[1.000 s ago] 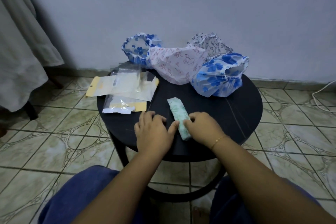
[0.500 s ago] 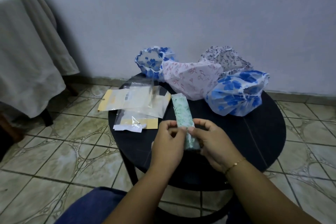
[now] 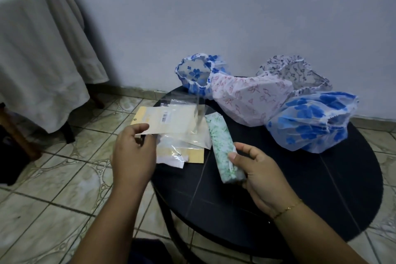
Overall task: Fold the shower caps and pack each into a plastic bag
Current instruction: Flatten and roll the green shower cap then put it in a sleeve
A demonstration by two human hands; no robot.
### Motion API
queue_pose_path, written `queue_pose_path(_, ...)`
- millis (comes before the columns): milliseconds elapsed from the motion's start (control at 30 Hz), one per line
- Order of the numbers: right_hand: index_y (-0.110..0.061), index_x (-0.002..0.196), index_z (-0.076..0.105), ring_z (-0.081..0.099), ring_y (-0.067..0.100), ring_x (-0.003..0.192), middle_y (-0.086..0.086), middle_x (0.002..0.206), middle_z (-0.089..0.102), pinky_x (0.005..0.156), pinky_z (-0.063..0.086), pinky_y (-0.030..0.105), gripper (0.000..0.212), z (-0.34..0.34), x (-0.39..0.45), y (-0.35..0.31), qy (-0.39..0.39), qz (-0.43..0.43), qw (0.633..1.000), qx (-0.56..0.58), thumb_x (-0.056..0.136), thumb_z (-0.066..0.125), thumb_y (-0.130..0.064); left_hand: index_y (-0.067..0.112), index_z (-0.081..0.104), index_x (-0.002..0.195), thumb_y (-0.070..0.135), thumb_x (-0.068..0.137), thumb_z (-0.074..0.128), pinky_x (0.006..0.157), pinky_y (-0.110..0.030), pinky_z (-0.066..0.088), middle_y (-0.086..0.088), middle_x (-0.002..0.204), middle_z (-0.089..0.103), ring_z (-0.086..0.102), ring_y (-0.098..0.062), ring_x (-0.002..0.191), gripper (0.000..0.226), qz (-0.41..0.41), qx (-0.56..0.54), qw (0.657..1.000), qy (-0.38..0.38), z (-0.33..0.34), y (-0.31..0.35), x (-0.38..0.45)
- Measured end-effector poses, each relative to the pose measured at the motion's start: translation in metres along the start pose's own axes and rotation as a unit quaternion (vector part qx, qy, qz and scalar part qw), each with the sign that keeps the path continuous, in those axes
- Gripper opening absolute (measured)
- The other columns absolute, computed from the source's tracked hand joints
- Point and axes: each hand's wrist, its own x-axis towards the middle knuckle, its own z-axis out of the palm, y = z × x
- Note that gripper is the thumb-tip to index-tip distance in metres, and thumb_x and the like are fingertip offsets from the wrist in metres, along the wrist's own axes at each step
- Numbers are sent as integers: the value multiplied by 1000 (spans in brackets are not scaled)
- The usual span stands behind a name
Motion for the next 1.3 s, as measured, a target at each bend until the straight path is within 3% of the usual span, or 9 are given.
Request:
queue_pose_path(133, -15, 103, 58, 69, 14, 72, 6, 92, 70, 62, 57, 29, 21, 7, 2, 1, -12, -4, 1000, 14, 86, 59, -2, 26, 54, 107, 18, 90, 56, 66, -27, 42, 9, 98, 61, 58, -15, 90, 18, -31, -30, 998, -34, -7, -15, 12)
queue_pose_path(333, -12, 108, 58, 69, 14, 71, 7, 93, 70, 57, 56, 27, 25, 15, -1, 7, -29, -2, 1000, 4, 86, 58, -1, 27, 49, 108, 28, 88, 61, 79, -37, 50, 11, 96, 61, 60, -16, 92, 23, -63, 0, 991, -122, -4, -26, 15)
queue_pose_path(433, -11, 110, 57, 68, 15, 73, 6, 94, 70, 55, 55, 27, 26, 18, -2, 9, -31, -7, 999, -7, 86, 58, -1, 22, 52, 112, 17, 87, 63, 79, -38, 50, 7, 95, 64, 62, -17, 90, 27, -73, 1, 985, -156, -3, -27, 16)
queue_pose_path(667, -11, 110, 58, 69, 13, 69, 2, 85, 72, 53, 55, 25, 26, 14, -9, 9, -27, -19, 999, -16, 86, 58, 0, 16, 59, 117, -9, 87, 54, 48, -6, 41, -7, 106, 65, 57, -7, 82, 39, -115, -133, 955, -240, -17, -17, 11)
queue_pose_path(800, -14, 108, 59, 70, 12, 70, -3, 80, 74, 54, 55, 25, 25, 6, -15, 6, -25, -28, 999, -30, 86, 59, -1, 21, 61, 119, -14, 83, 43, 47, -11, 39, 2, 112, 66, 58, -7, 81, 53, -124, -160, 926, -319, -24, -18, 8)
queue_pose_path(900, -14, 108, 59, 70, 13, 70, -2, 80, 74, 56, 55, 26, 26, 1, -20, 2, -23, -32, 999, -26, 86, 58, 0, 15, 66, 113, -9, 85, 45, 59, -20, 43, 3, 106, 71, 59, -11, 77, 43, -139, -205, 927, -283, -27, -22, 6)
queue_pose_path(1033, -13, 110, 58, 70, 13, 70, -2, 81, 74, 55, 54, 26, 27, -2, -26, -2, -26, -36, 999, -12, 86, 58, -1, 10, 68, 101, 1, 84, 61, 51, -20, 50, -7, 95, 70, 62, -17, 73, 20, -144, -310, 916, -211, -31, -20, 3)
queue_pose_path(1167, -12, 112, 57, 70, 14, 74, 1, 87, 74, 56, 55, 27, 31, -4, -33, -7, -51, -38, 997, 32, 83, 58, -1, 16, 56, 102, -8, 80, 61, 53, -26, 49, -4, 84, 69, 68, -14, 60, 33, -134, -384, 898, -169, -28, -13, -5)
queue_pose_path(1300, -9, 114, 55, 70, 18, 76, 8, 94, 73, 57, 57, 29, 43, -8, -39, -12, -97, -20, 988, 117, 71, 58, -6, 20, 47, 118, -14, 73, 62, 53, -27, 55, -7, 80, 66, 69, -27, 73, 58, -146, -381, 888, -211, -17, -4, -22)
